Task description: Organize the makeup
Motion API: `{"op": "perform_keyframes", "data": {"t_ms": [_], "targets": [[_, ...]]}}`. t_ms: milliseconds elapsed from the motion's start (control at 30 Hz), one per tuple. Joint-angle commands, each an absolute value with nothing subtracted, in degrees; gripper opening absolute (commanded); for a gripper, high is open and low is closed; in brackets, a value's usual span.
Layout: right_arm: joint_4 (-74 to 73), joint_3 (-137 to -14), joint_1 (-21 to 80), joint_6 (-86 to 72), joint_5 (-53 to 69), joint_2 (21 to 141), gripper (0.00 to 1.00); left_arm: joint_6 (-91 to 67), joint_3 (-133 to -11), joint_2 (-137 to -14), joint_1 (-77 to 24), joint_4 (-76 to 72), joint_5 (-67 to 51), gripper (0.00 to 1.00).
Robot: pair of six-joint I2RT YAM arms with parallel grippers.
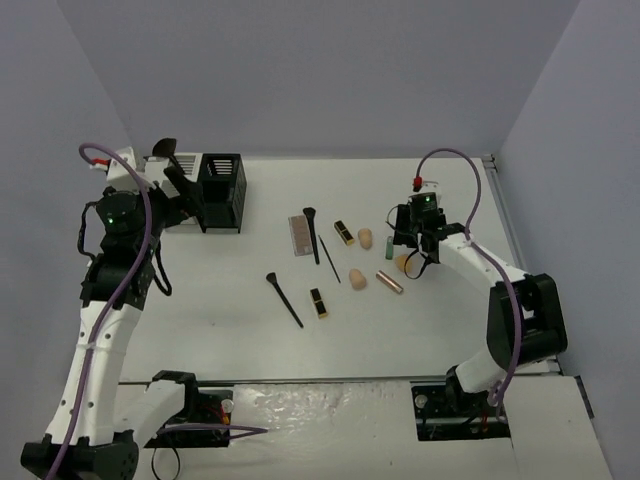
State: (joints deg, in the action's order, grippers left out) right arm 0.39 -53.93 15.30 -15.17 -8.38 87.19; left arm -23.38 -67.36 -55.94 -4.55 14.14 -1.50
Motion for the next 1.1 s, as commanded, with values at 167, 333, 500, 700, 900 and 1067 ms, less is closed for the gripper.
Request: {"op": "perform_keyframes", "data": {"t_ms": [167,333,500,700,900,1067], "targets": [[1.06,-58.49,6.84,-8.39,-1.24,96.01,0.5,-18.46,-56.0,-41.91,-6.39,28.06,-0.12,0.97],[0.97,-59.27,5.83,-6.88,-0.62,98.52,0.47,-18.19,-51.79,-41.46,-7.41,26.13,0.69,0.97],[0.97,-60.09,5.21,-6.12,-1.0,100.85,0.48,-17.6,-51.38,-41.98,-7.7,26.38,0.43,0.97],[0.97,-61.38,4.92,-5.17,-1.45,103.1,0.49,-17.4,-51.34,-42.16,-7.9,26.38,0.53,0.97],[0.97,-61.95,5.01,-3.89,-2.11,103.36,0.5,-17.49,-51.32,-42.71,-7.91,26.2,0.09,0.97],[0.97,-61.95,5.01,-2.69,-3.17,103.04,0.51,-17.45,-51.26,-43.01,-7.91,25.94,0.0,0.97]]}}
